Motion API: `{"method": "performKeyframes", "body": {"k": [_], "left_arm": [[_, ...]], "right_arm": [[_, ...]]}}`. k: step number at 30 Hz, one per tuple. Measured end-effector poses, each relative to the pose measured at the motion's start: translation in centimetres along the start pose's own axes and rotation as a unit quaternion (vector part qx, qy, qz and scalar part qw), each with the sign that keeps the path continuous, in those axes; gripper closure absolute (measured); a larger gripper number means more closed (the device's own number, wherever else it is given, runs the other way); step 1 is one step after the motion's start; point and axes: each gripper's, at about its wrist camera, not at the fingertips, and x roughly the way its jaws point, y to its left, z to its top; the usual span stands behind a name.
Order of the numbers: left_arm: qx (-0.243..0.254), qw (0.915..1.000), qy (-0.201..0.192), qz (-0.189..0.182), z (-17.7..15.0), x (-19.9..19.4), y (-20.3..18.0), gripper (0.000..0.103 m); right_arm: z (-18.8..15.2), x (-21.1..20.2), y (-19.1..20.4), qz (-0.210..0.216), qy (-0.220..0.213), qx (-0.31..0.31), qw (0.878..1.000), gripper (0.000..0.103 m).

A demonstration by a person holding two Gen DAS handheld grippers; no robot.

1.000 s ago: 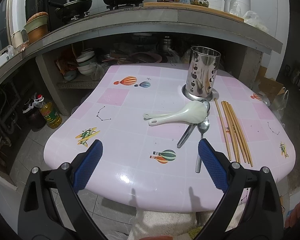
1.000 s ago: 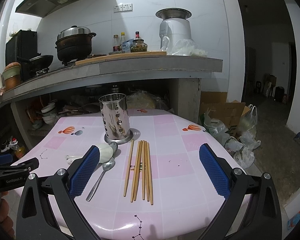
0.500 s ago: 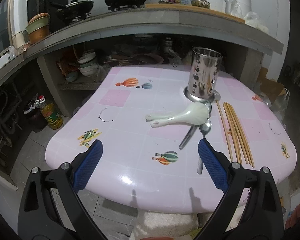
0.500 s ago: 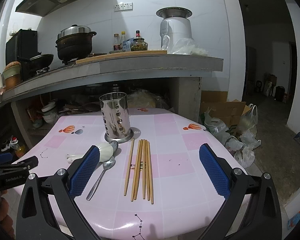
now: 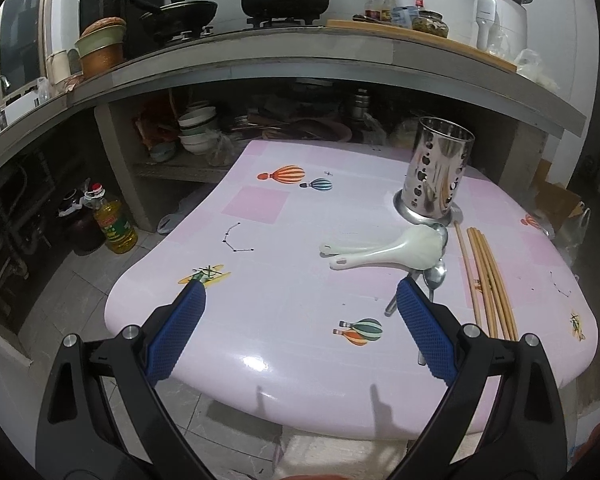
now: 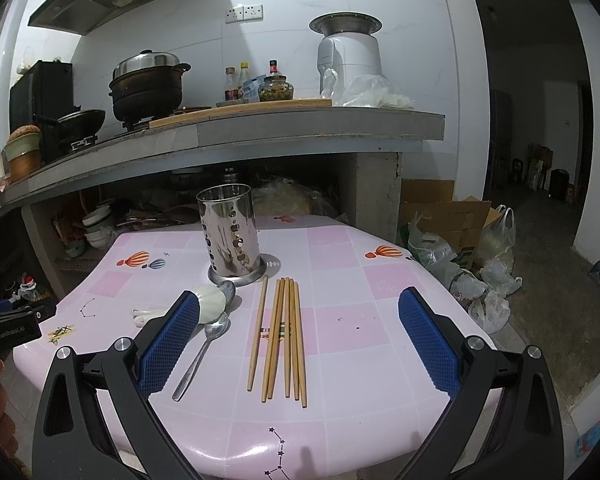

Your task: Organize utensils

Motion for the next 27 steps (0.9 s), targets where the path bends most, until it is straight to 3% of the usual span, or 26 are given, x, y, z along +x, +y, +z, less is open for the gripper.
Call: {"method": "performKeyframes", "body": {"k": [27], "left_arm": [[-0.002,0.9999,0.001,0.01,0.0,0.2,1.0,0.011]], "right_arm": [[0.0,0.2,0.1,0.001,0.003,-0.001,1.0,0.006]]}}
